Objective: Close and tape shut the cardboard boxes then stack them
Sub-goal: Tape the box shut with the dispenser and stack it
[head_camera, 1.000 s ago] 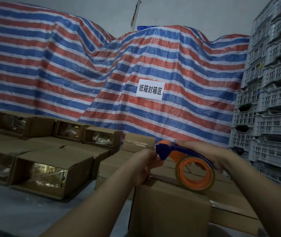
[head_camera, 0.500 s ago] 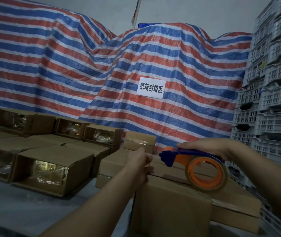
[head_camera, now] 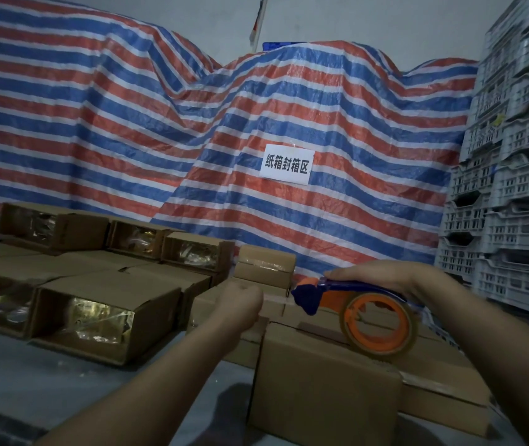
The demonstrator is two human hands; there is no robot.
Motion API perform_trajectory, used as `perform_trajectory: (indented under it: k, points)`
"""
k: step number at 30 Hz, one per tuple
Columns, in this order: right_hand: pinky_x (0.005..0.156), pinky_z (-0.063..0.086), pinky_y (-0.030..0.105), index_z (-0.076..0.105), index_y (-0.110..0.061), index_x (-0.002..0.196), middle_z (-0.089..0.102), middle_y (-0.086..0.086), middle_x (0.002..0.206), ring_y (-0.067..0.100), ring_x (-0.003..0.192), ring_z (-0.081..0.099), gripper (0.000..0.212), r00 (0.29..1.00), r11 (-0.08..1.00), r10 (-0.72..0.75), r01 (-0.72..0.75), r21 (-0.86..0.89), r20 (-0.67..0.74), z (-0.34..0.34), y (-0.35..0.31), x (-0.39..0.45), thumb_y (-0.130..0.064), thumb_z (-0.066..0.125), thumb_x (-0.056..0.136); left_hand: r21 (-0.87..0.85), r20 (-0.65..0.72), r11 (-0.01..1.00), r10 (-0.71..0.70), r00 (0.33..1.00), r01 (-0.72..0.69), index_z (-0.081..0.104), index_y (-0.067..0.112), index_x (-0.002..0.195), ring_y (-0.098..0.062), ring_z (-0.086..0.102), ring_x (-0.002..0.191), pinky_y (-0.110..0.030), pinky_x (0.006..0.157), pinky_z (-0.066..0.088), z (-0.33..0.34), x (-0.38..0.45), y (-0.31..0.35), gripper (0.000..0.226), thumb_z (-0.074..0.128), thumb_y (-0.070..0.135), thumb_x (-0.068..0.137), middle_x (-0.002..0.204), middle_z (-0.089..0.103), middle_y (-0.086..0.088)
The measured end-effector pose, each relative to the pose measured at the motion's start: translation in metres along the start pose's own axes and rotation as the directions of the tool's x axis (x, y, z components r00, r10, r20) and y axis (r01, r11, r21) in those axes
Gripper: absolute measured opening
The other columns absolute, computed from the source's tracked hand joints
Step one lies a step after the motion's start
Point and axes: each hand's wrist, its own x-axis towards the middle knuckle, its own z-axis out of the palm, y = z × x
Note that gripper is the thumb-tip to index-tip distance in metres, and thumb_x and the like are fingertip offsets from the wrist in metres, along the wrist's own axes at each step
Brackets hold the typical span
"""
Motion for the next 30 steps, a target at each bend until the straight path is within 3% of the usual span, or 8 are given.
perform_trajectory:
  k: [3,13,24,27,30]
  points:
    - [0.062,0.053,0.02,0.061,-0.008,0.123,0.072,0.003,0.082,0.01,0.065,0.065,0.062,1.0,1.0,0.01,-0.01,-0.026,0.01,0.002,-0.004,0.002,-0.061,0.06,0.089,0.119,0.024,0.992,0.043,0.999,-0.046,0.053,0.017,0.093,-0.014,0.052,0.069,-0.024,0.055,0.04,-0.006,-0.001,-0.012,0.008,0.05,0.022,0.098,0.085,0.057,-0.005]
    - [0.058,0.051,0.017,0.061,-0.013,0.11,0.071,-0.001,0.074,0.006,0.06,0.065,0.048,0.999,0.995,0.033,-0.031,-0.09,0.021,0.007,-0.012,0.007,-0.057,0.057,0.094,0.084,0.074,0.996,-0.048,0.996,0.042,0.052,0.016,0.089,-0.013,0.047,0.061,-0.021,0.049,0.04,-0.013,-0.001,-0.032,0.015,0.05,0.026,0.099,0.079,0.055,-0.005]
    - [0.064,0.052,0.021,0.063,-0.012,0.114,0.074,0.0,0.078,0.008,0.063,0.067,0.056,0.992,0.974,0.123,-0.125,-0.191,-0.023,0.01,-0.02,0.016,-0.061,0.06,0.09,0.033,0.111,0.991,-0.133,0.985,0.13,0.055,0.014,0.086,-0.011,0.044,0.055,-0.018,0.043,0.037,-0.01,0.0,-0.053,0.017,0.05,0.024,0.099,0.07,0.05,-0.002]
    - [0.067,0.053,0.022,0.064,-0.012,0.113,0.074,0.0,0.078,0.008,0.063,0.067,0.055,0.991,0.972,0.128,-0.13,-0.197,-0.023,0.01,-0.02,0.018,-0.062,0.061,0.089,0.059,0.135,0.983,-0.181,0.974,0.175,0.055,0.014,0.086,-0.015,0.047,0.062,-0.023,0.055,0.042,-0.004,-0.001,-0.06,0.022,0.049,0.031,0.1,0.075,0.052,-0.004]
    - [0.064,0.053,0.021,0.063,-0.012,0.114,0.074,0.0,0.078,0.008,0.062,0.067,0.052,0.991,0.98,0.136,-0.133,-0.146,0.01,0.01,-0.02,0.019,-0.058,0.062,0.091,0.015,0.191,0.983,-0.184,0.964,0.184,0.059,0.013,0.096,-0.025,0.059,0.083,-0.036,0.082,0.054,0.0,-0.004,-0.066,0.022,0.051,0.033,0.098,0.09,0.062,-0.011]
